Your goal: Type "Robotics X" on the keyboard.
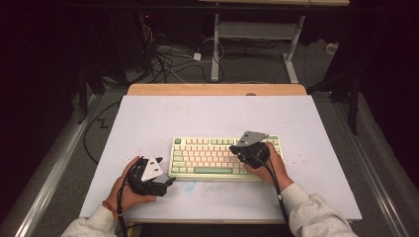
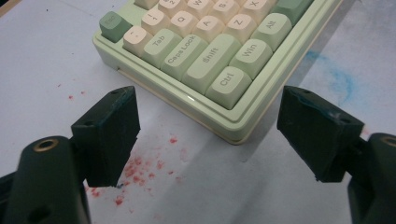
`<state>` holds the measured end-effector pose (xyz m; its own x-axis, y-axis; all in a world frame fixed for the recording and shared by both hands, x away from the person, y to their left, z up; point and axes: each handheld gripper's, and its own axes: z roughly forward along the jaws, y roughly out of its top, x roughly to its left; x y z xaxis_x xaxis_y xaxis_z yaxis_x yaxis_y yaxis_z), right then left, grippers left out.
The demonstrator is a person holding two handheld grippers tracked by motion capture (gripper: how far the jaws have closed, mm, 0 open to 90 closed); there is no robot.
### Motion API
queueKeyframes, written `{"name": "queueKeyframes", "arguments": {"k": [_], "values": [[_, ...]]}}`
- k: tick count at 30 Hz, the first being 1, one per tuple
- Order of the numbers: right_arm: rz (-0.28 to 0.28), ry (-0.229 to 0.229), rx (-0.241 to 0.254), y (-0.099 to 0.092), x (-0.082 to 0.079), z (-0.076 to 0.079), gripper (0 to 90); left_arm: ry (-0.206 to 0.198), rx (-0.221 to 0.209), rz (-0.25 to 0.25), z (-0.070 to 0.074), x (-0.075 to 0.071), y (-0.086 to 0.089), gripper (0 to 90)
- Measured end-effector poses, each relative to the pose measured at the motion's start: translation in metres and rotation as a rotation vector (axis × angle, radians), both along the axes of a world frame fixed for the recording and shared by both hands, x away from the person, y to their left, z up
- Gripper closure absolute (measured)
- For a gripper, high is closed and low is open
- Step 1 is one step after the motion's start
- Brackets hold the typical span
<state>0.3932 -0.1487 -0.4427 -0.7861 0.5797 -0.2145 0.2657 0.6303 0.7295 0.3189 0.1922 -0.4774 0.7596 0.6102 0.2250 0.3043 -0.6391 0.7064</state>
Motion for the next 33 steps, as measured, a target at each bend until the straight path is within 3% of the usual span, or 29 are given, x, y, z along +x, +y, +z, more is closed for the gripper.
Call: {"name": "queueKeyframes", "arguments": {"k": [7, 13, 18, 20, 21, 22, 27, 30, 31, 33], "values": [[-0.006, -0.038, 0.067, -0.014, -0.008, 0.013, 88.0, -0.007, -0.001, 0.012, 0.001, 0.0, 0.001, 21.3], [-0.011, -0.071, 0.097, -0.024, -0.014, 0.017, 79.9, -0.021, -0.004, 0.016, 0.004, 0.001, 0.001, 22.2], [-0.027, -0.104, 0.132, -0.032, -0.022, 0.019, 53.5, -0.023, -0.029, 0.036, 0.008, 0.001, 0.003, 23.5], [-0.024, -0.11, 0.141, -0.034, -0.024, 0.019, 49.9, -0.018, -0.041, 0.04, 0.009, 0.002, 0.005, 24.0], [-0.024, -0.133, 0.173, -0.037, -0.03, 0.017, 42.9, -0.007, -0.049, 0.042, 0.009, 0.001, 0.005, 28.4], [-0.027, -0.143, 0.171, -0.038, -0.032, 0.017, 38.3, -0.016, -0.048, 0.039, 0.01, 0.002, 0.005, 28.5], [-0.057, -0.178, 0.179, -0.045, -0.043, 0.014, 29.5, 0.005, -0.071, 0.021, 0.014, 0.002, 0.003, 36.4], [-0.093, -0.187, 0.178, -0.052, -0.051, 0.012, 26.8, 0.02, -0.092, -0.005, 0.018, 0.004, 0.001, 50.5], [-0.104, -0.174, 0.188, -0.056, -0.055, 0.009, 24.8, 0.02, -0.094, -0.009, 0.019, 0.005, 0.0, 60.2], [-0.109, -0.172, 0.188, -0.058, -0.057, 0.008, 24.4, 0.027, -0.104, -0.026, 0.023, 0.007, -0.003, 65.0]]}}
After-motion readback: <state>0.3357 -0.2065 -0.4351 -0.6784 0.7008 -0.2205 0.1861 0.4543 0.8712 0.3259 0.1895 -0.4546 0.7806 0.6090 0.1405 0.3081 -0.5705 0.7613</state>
